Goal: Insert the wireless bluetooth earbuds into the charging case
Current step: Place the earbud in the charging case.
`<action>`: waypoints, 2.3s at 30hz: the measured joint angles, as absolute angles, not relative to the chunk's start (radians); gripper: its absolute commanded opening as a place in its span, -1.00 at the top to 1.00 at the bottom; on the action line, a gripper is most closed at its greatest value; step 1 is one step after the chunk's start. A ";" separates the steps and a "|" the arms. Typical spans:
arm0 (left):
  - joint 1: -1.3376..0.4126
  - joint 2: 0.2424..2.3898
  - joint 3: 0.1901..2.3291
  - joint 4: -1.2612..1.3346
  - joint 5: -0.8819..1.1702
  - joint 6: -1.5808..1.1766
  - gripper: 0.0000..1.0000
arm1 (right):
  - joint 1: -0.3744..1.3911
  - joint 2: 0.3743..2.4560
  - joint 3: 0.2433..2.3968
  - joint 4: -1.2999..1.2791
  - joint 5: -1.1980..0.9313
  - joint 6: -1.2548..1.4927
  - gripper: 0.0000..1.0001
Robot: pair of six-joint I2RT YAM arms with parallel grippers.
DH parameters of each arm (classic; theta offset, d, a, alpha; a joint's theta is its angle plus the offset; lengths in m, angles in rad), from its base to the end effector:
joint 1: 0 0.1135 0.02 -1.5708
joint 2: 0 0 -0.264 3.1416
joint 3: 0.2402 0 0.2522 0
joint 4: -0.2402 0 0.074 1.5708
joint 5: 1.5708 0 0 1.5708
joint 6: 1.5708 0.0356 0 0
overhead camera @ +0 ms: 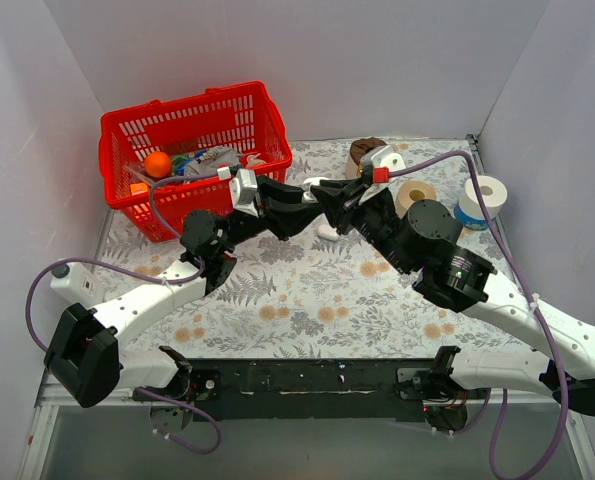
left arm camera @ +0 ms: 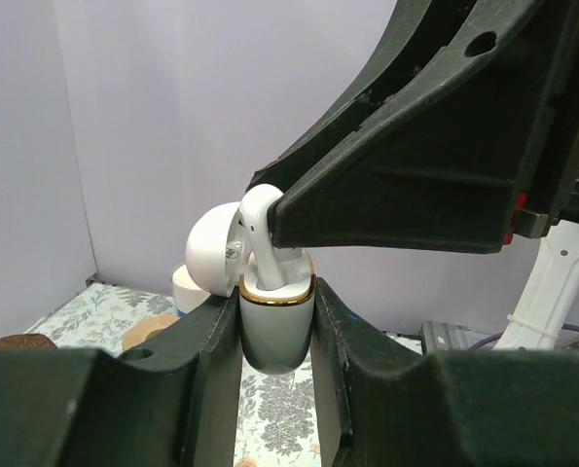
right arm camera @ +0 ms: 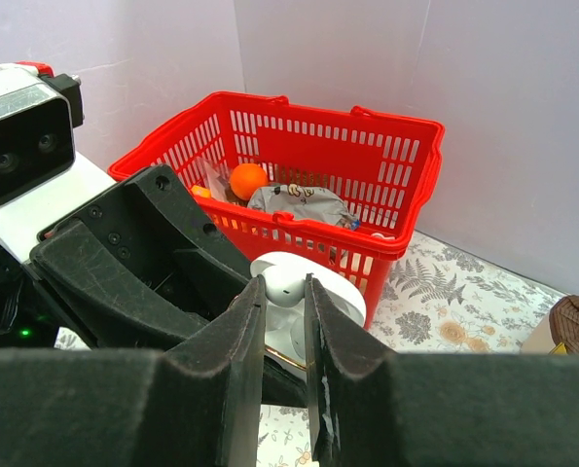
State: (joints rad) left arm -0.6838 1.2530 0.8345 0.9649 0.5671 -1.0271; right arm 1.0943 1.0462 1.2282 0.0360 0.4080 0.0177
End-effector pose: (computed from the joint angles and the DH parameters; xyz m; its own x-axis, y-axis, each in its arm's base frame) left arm 0.2008 -0.1883 0.3736 -0.5521 -0.4812 -0.6809 0.8044 -0.0927 -0.5868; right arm 0.1144 0.1908 0.4684 0.0879 0.2057 -0.9747 -0.6396 0.7617 0.1031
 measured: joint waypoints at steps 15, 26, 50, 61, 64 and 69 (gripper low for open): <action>-0.684 1.253 0.835 0.965 0.567 -1.024 1.00 | 1.093 1.049 1.228 0.032 0.383 0.008 0.65; -0.684 1.253 0.836 0.947 0.566 -1.020 1.00 | 1.095 1.049 1.232 0.004 0.394 0.004 0.06; -0.684 1.225 0.816 0.976 0.605 -1.003 1.00 | 1.085 1.114 1.602 -0.176 0.587 -0.017 0.80; -0.684 1.135 0.781 0.914 0.774 -0.865 1.00 | 0.957 1.383 1.869 -0.580 0.387 0.031 0.97; -0.684 1.123 0.781 0.883 0.776 -0.826 1.00 | 0.955 1.401 1.871 -0.645 0.307 0.048 0.97; -0.684 1.124 0.781 0.859 0.763 -0.799 1.00 | 0.956 1.401 1.871 -0.698 0.197 0.068 0.97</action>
State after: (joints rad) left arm -0.6838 1.1236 0.7815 0.8589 0.7631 -0.7994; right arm 0.9558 1.4006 1.8709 -0.6979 0.1974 0.0685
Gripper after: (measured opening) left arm 0.268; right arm 0.022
